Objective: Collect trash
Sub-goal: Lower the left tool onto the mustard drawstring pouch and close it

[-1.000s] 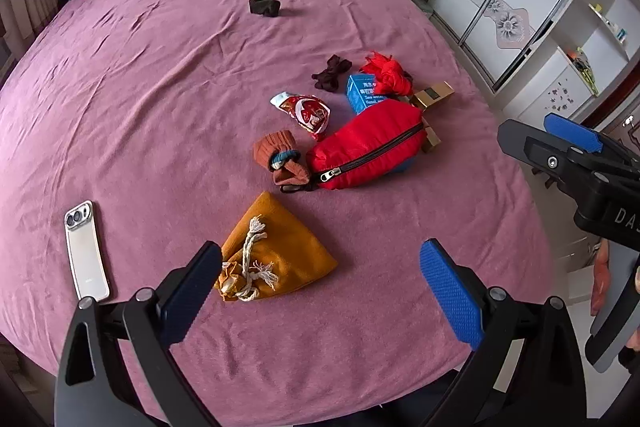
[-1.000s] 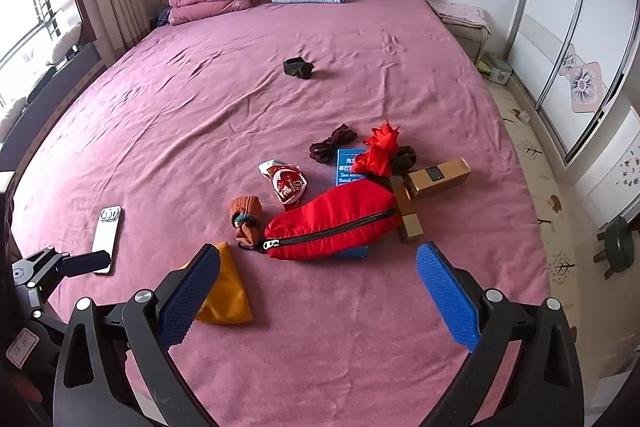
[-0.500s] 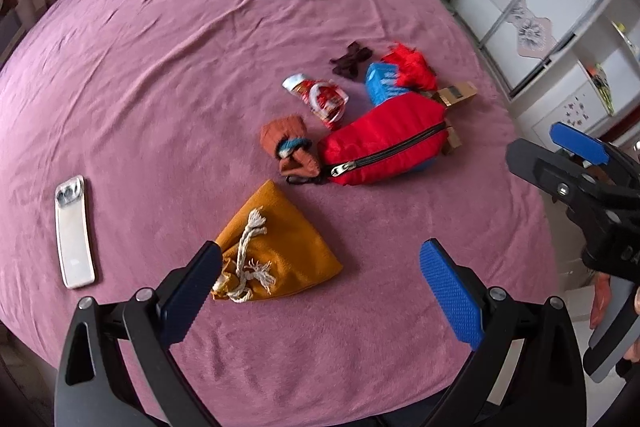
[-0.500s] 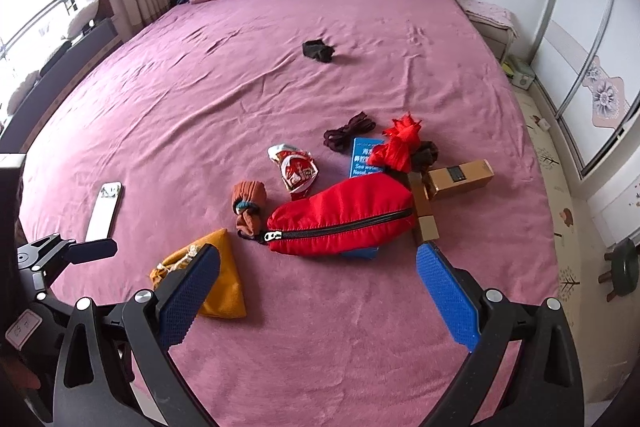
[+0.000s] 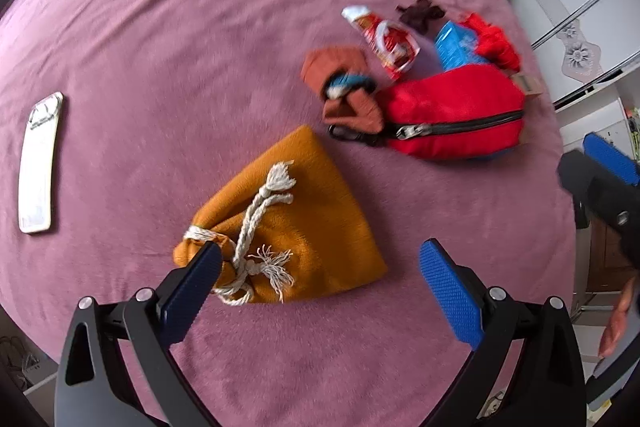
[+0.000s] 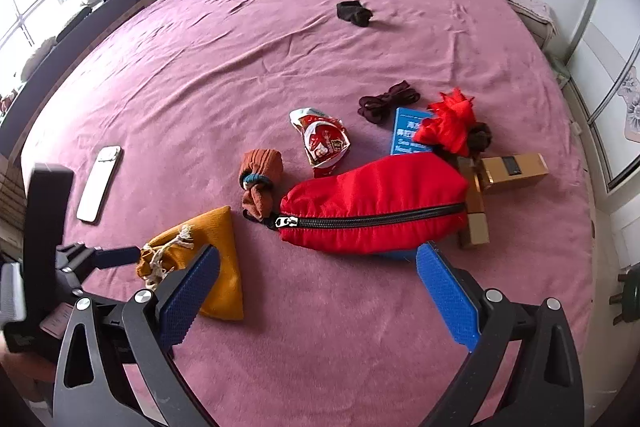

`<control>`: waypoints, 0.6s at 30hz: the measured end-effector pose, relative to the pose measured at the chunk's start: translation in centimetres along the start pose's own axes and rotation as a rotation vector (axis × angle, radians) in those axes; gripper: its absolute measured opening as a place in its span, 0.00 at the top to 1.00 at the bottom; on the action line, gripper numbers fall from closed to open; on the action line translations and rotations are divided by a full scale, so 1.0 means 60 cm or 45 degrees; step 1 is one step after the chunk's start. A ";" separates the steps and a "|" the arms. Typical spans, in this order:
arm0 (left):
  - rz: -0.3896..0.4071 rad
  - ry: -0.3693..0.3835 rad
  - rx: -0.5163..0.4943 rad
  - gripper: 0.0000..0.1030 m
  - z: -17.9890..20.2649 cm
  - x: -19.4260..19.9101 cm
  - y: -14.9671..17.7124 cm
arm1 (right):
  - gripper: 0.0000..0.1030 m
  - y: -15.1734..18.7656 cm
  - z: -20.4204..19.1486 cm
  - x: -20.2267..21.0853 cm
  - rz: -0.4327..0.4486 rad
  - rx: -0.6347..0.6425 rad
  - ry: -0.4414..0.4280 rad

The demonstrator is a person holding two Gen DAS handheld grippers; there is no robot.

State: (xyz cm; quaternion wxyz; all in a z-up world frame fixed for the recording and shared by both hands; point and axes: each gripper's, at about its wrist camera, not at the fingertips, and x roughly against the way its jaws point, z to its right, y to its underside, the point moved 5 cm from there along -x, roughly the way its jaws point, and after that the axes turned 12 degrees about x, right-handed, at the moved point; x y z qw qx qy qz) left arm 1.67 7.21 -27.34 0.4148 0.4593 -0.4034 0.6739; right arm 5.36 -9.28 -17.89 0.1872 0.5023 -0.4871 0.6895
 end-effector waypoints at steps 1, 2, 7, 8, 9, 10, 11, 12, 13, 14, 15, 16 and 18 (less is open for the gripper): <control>0.006 -0.019 -0.001 0.04 -0.003 -0.009 0.000 | 0.08 -0.001 0.000 -0.009 -0.004 0.001 -0.008; 0.014 -0.030 -0.006 0.04 -0.004 -0.015 -0.001 | 0.08 -0.001 0.001 -0.014 -0.008 0.002 -0.013; 0.062 -0.109 -0.066 0.04 0.005 -0.035 -0.011 | 0.08 -0.002 -0.007 -0.049 -0.031 0.033 -0.040; 0.068 -0.144 -0.089 0.04 0.010 -0.043 -0.012 | 0.08 -0.003 -0.008 -0.054 -0.031 0.034 -0.044; 0.074 -0.166 -0.103 0.04 0.011 -0.048 -0.015 | 0.08 -0.003 -0.009 -0.058 -0.031 0.036 -0.048; 0.082 -0.199 -0.122 0.04 0.013 -0.053 -0.017 | 0.08 -0.004 -0.009 -0.061 -0.033 0.039 -0.049; 0.097 -0.242 -0.148 0.04 0.017 -0.057 -0.019 | 0.08 -0.004 -0.007 -0.064 -0.033 0.039 -0.050; 0.112 -0.274 -0.169 0.04 0.019 -0.061 -0.021 | 0.08 -0.004 -0.005 -0.066 -0.033 0.035 -0.050; 0.121 -0.292 -0.186 0.04 0.018 -0.063 -0.022 | 0.08 -0.005 -0.001 -0.068 -0.033 0.030 -0.050; 0.131 -0.308 -0.216 0.04 0.020 -0.068 -0.022 | 0.08 -0.006 0.005 -0.071 -0.035 0.018 -0.050; 0.124 -0.307 -0.227 0.04 0.019 -0.071 -0.023 | 0.08 -0.007 0.009 -0.074 -0.036 0.010 -0.048; 0.120 -0.306 -0.246 0.04 0.017 -0.078 -0.024 | 0.08 -0.007 0.014 -0.076 -0.038 0.002 -0.047; 0.128 -0.304 -0.289 0.04 0.013 -0.087 -0.026 | 0.08 -0.009 0.026 -0.082 -0.040 -0.013 -0.040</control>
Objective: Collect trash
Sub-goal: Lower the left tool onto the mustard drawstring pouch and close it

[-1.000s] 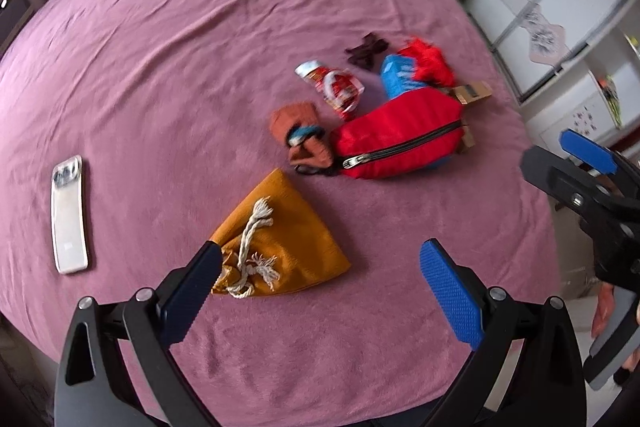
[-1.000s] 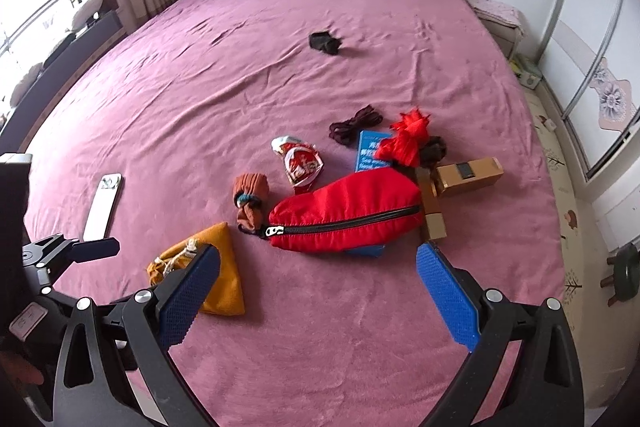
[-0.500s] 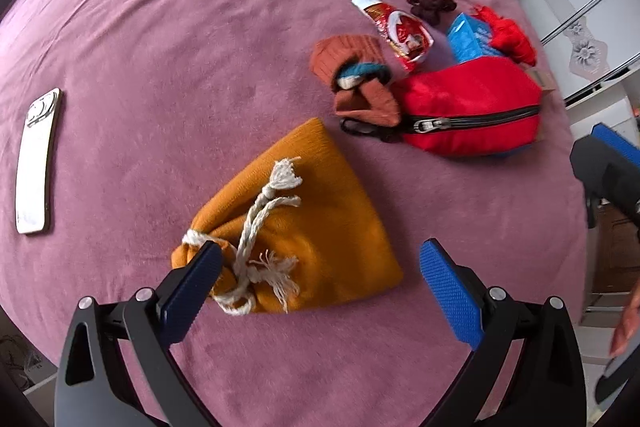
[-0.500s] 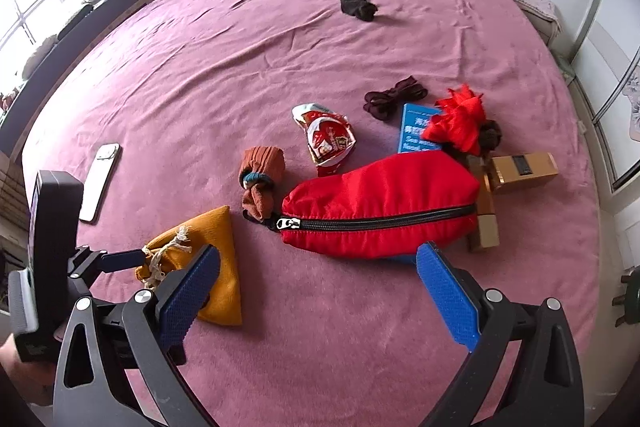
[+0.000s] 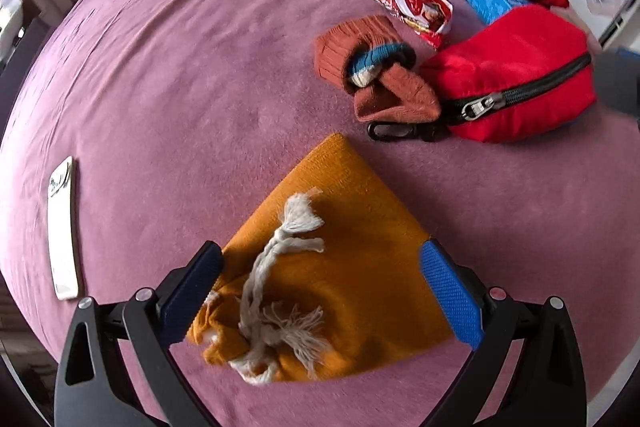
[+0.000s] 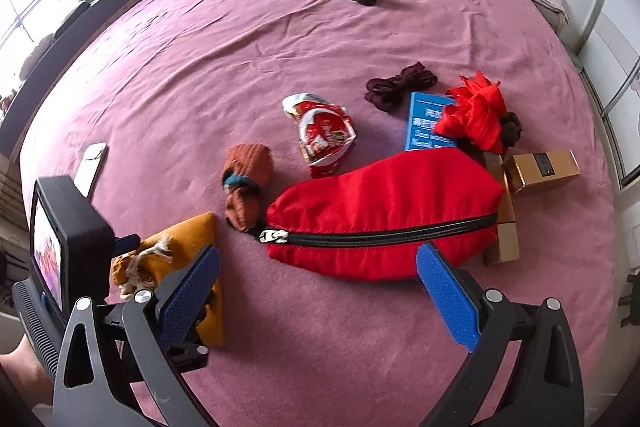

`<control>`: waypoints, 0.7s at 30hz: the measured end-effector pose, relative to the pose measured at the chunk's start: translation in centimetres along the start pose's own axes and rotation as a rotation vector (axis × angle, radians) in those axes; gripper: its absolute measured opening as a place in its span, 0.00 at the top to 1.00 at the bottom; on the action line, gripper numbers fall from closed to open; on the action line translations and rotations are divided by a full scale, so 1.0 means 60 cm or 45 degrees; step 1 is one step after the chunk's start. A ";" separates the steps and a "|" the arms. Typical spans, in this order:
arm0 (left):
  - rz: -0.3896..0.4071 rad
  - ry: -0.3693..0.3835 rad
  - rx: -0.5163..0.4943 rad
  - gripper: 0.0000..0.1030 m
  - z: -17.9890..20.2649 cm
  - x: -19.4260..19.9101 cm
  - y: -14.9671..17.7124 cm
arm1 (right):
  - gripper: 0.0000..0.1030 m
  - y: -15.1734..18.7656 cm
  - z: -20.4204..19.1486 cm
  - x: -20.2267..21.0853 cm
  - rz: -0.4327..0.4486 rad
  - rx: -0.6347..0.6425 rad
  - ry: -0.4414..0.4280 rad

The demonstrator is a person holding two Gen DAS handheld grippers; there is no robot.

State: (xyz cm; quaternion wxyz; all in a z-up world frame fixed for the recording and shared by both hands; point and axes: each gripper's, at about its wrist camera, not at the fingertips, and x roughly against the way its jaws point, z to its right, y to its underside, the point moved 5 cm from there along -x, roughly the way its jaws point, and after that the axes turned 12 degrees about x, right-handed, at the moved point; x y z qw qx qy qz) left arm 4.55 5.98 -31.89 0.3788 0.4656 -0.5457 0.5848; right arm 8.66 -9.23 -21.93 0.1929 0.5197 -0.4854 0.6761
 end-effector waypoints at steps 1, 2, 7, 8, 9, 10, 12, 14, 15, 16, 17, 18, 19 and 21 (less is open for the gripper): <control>-0.001 0.001 -0.019 0.04 0.000 -0.005 -0.002 | 0.08 0.000 0.005 -0.002 -0.001 -0.004 0.004; -0.016 0.009 -0.040 0.03 -0.001 -0.015 -0.004 | 0.08 0.000 0.010 -0.006 -0.004 -0.007 0.009; -0.088 0.094 -0.025 0.03 -0.004 -0.046 -0.018 | 0.08 0.001 0.027 -0.023 -0.026 -0.024 0.017; -0.097 0.107 -0.015 0.03 -0.006 -0.049 -0.018 | 0.08 0.001 0.028 -0.028 -0.033 -0.032 0.009; -0.103 0.122 -0.001 0.03 -0.008 -0.050 -0.019 | 0.08 0.002 0.027 -0.031 -0.038 -0.036 0.001; -0.102 0.131 0.008 0.04 -0.010 -0.050 -0.019 | 0.08 0.002 0.025 -0.034 -0.044 -0.037 -0.007; -0.103 0.137 0.012 0.08 -0.009 -0.049 -0.018 | 0.08 0.000 0.018 -0.039 -0.052 -0.029 -0.020; -0.102 0.133 0.022 0.18 -0.012 -0.043 -0.015 | 0.08 -0.003 0.009 -0.043 -0.057 -0.012 -0.031; -0.105 0.132 0.033 0.21 -0.014 -0.041 -0.016 | 0.08 -0.006 0.005 -0.044 -0.060 -0.005 -0.036; -0.107 0.127 0.044 0.28 -0.015 -0.035 -0.011 | 0.08 -0.009 0.000 -0.046 -0.061 0.003 -0.043; -0.113 0.124 0.061 0.35 -0.020 -0.031 -0.011 | 0.08 -0.012 -0.004 -0.048 -0.060 0.007 -0.045; -0.119 0.122 0.075 0.38 -0.025 -0.027 -0.012 | 0.08 -0.016 -0.008 -0.049 -0.060 0.012 -0.049; -0.126 0.131 0.095 0.44 -0.030 -0.021 -0.013 | 0.08 -0.022 -0.013 -0.051 -0.059 0.017 -0.054; -0.139 0.150 0.121 0.52 -0.042 -0.014 -0.016 | 0.08 -0.031 -0.020 -0.055 -0.055 0.024 -0.056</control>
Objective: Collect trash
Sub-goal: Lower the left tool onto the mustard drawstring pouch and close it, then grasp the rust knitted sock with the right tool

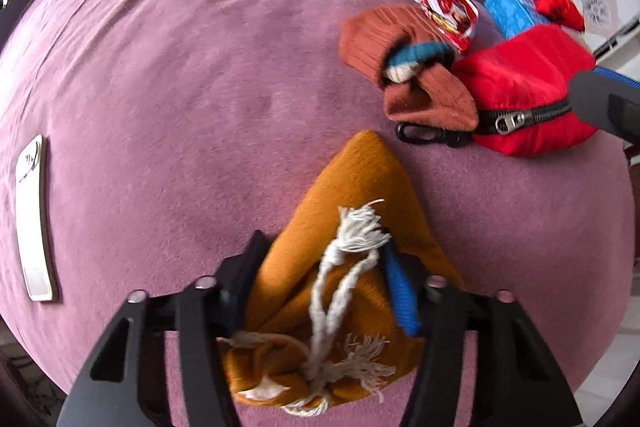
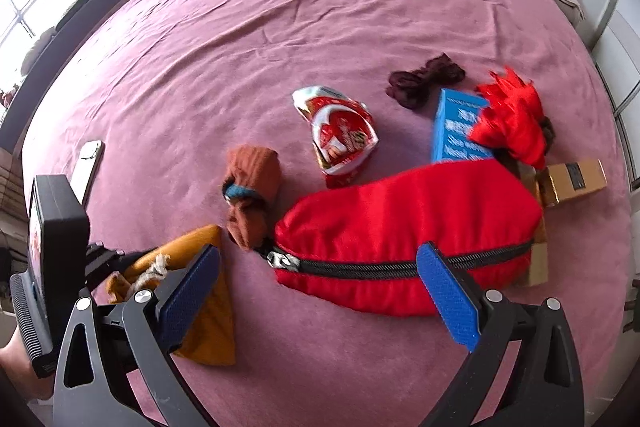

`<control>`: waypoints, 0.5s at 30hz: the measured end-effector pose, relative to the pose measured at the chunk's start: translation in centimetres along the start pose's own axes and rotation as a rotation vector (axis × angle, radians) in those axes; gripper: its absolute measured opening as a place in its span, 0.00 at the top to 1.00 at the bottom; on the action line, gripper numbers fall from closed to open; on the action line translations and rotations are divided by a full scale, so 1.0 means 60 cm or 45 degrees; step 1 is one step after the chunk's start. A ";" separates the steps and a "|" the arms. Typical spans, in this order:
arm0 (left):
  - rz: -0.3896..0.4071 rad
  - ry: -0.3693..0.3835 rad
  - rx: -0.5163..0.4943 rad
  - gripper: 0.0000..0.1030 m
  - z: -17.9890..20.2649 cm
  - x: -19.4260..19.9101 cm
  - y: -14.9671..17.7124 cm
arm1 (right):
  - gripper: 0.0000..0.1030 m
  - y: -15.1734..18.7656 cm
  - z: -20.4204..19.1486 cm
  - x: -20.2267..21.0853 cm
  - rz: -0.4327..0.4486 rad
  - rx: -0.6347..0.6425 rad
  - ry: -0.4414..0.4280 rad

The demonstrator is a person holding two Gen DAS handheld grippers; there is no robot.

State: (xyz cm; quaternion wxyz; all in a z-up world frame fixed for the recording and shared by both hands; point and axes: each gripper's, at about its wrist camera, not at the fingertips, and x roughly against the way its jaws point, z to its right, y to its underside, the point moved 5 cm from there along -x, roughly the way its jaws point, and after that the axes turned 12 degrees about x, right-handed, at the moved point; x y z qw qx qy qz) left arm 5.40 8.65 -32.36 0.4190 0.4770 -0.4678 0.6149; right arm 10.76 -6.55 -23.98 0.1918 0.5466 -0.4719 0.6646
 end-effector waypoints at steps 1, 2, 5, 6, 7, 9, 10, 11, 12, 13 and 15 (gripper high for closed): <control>-0.010 0.019 0.007 0.58 -0.002 0.004 -0.001 | 0.08 -0.007 -0.006 -0.002 0.001 0.005 -0.005; -0.015 0.034 0.006 0.64 -0.002 0.005 -0.004 | 0.08 -0.012 -0.009 -0.003 0.003 0.008 -0.008; -0.028 0.078 -0.014 0.76 -0.003 0.016 -0.008 | 0.08 -0.030 -0.025 -0.009 0.003 0.039 -0.021; -0.034 0.096 -0.013 0.78 -0.005 0.018 -0.010 | 0.08 -0.035 -0.031 -0.012 0.003 0.054 -0.024; -0.036 0.106 -0.011 0.79 -0.004 0.018 -0.013 | 0.08 -0.040 -0.035 -0.015 0.000 0.064 -0.026; -0.042 0.137 0.004 0.81 -0.005 0.025 -0.015 | 0.08 -0.050 -0.044 -0.024 -0.010 0.078 -0.042; -0.040 0.151 0.019 0.82 -0.004 0.033 -0.015 | 0.08 -0.055 -0.048 -0.029 -0.014 0.083 -0.052; -0.035 0.161 0.032 0.83 -0.009 0.037 -0.010 | 0.08 -0.059 -0.050 -0.032 -0.015 0.086 -0.054; -0.031 0.170 0.050 0.83 -0.014 0.043 -0.012 | 0.08 -0.064 -0.053 -0.036 -0.019 0.092 -0.059; -0.025 0.181 0.071 0.83 -0.016 0.044 -0.022 | 0.08 -0.068 -0.056 -0.040 -0.023 0.096 -0.062; -0.006 0.196 0.115 0.83 -0.029 0.056 -0.024 | 0.09 -0.076 -0.062 -0.052 -0.043 0.111 -0.069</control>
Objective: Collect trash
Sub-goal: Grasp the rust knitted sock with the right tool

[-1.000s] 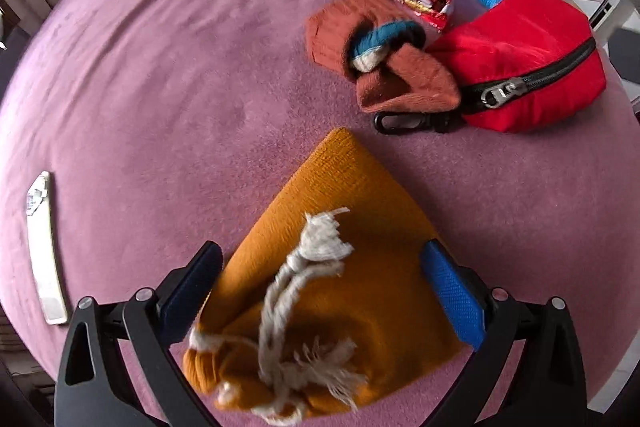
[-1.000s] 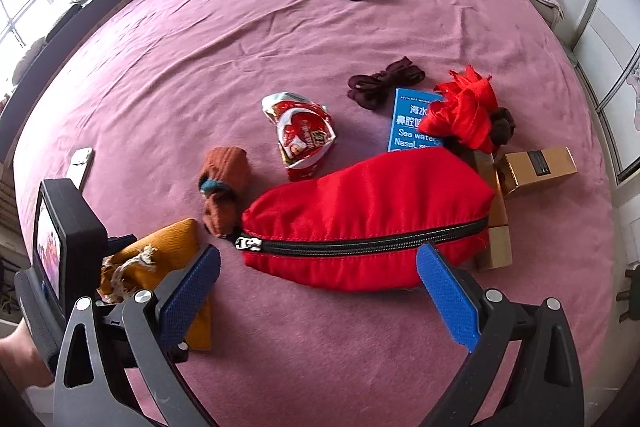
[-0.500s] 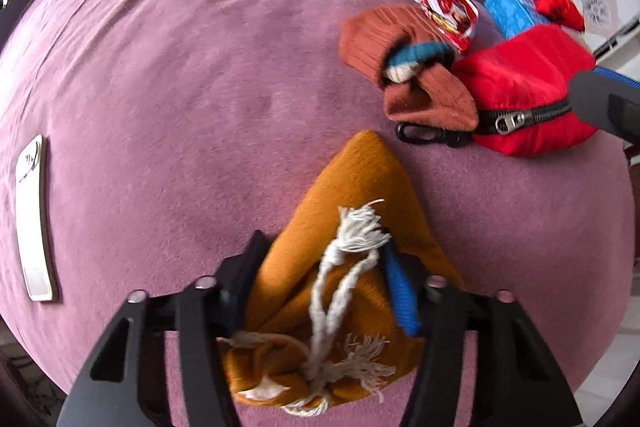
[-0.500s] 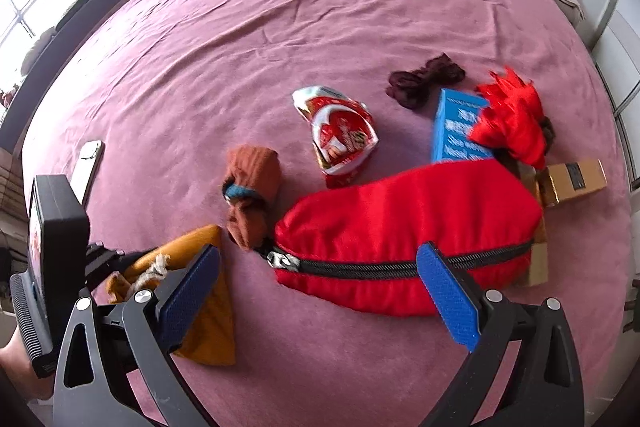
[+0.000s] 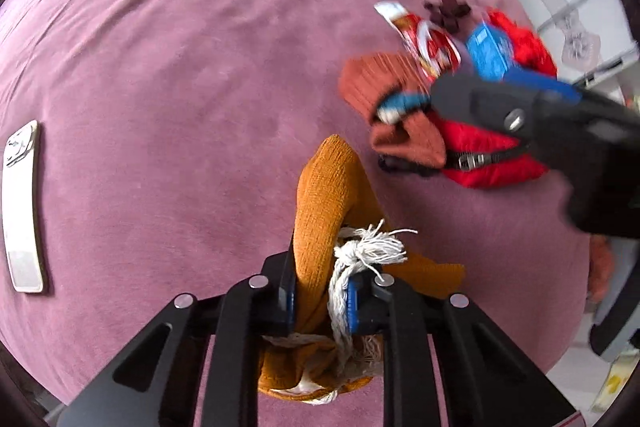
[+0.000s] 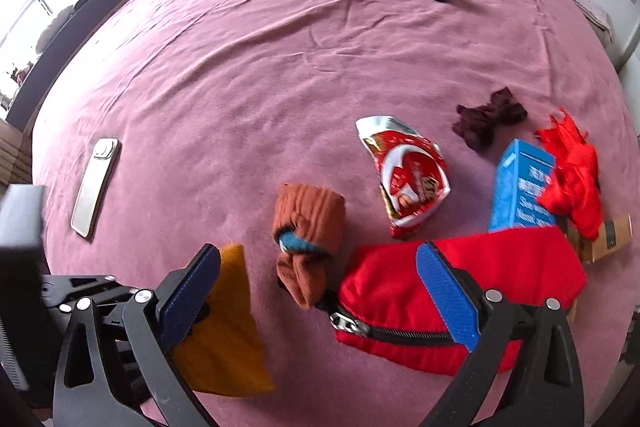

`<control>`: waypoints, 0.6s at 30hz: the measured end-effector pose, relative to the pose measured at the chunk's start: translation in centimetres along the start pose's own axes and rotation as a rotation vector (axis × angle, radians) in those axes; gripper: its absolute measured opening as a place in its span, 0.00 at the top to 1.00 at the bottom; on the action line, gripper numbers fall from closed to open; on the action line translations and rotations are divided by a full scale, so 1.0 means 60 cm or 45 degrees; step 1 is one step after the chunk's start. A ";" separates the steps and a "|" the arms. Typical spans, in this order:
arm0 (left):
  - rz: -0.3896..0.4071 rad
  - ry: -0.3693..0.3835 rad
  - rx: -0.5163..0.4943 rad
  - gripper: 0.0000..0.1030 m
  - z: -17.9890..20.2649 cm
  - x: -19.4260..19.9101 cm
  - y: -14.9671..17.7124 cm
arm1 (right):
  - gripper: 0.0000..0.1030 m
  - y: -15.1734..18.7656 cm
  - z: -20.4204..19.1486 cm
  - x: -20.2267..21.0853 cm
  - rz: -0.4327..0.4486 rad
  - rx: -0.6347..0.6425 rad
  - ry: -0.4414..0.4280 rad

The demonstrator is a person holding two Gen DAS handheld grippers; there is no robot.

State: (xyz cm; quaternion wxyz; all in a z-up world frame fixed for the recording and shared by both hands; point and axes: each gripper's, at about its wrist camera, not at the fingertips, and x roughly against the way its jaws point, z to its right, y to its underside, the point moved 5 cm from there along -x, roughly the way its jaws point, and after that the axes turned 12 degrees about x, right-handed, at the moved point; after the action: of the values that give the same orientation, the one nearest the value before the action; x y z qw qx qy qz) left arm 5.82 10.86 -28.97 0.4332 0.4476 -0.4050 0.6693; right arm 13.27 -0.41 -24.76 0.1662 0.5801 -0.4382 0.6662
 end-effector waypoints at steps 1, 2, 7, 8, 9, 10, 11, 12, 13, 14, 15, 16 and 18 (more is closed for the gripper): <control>0.006 0.001 0.010 0.83 -0.005 0.005 -0.003 | 0.11 -0.002 -0.002 -0.005 -0.011 0.005 -0.005; 0.014 -0.001 0.021 0.83 -0.013 0.009 -0.007 | 0.13 -0.006 -0.005 -0.014 -0.025 0.013 -0.019; 0.041 -0.026 0.028 0.83 -0.038 0.026 -0.017 | 0.24 -0.016 -0.011 -0.049 -0.113 0.022 -0.055; 0.042 -0.027 0.027 0.83 -0.044 0.029 -0.022 | 0.26 -0.017 -0.012 -0.055 -0.126 0.022 -0.056; 0.042 -0.030 0.028 0.83 -0.049 0.030 -0.026 | 0.28 -0.019 -0.013 -0.060 -0.138 0.022 -0.054; 0.042 -0.033 0.026 0.83 -0.042 0.020 -0.030 | 0.29 -0.020 -0.013 -0.065 -0.152 0.024 -0.059; 0.037 -0.036 0.023 0.83 -0.045 0.019 -0.031 | 0.35 -0.020 -0.014 -0.071 -0.172 0.028 -0.068; 0.032 -0.037 0.024 0.83 -0.048 0.017 -0.034 | 0.42 -0.019 -0.014 -0.076 -0.191 0.030 -0.073; 0.030 -0.038 0.026 0.83 -0.045 0.011 -0.038 | 0.48 -0.018 -0.014 -0.081 -0.211 0.036 -0.082; 0.027 -0.035 0.026 0.83 -0.045 0.008 -0.041 | 0.49 -0.017 -0.015 -0.086 -0.230 0.050 -0.080; 0.027 -0.033 0.025 0.83 -0.045 0.006 -0.043 | 0.55 -0.014 -0.017 -0.089 -0.242 0.063 -0.067; 0.025 -0.031 0.025 0.83 -0.043 0.002 -0.047 | 0.61 -0.013 -0.018 -0.090 -0.253 0.074 -0.066; 0.025 -0.021 0.023 0.83 -0.040 0.004 -0.050 | 0.72 -0.014 -0.019 -0.085 -0.247 0.080 -0.081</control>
State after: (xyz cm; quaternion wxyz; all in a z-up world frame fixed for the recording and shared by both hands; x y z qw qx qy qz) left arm 8.00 14.05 -28.96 0.4193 0.4530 -0.4067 0.6735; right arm 14.53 2.41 -29.03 0.1976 0.6456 -0.3638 0.6417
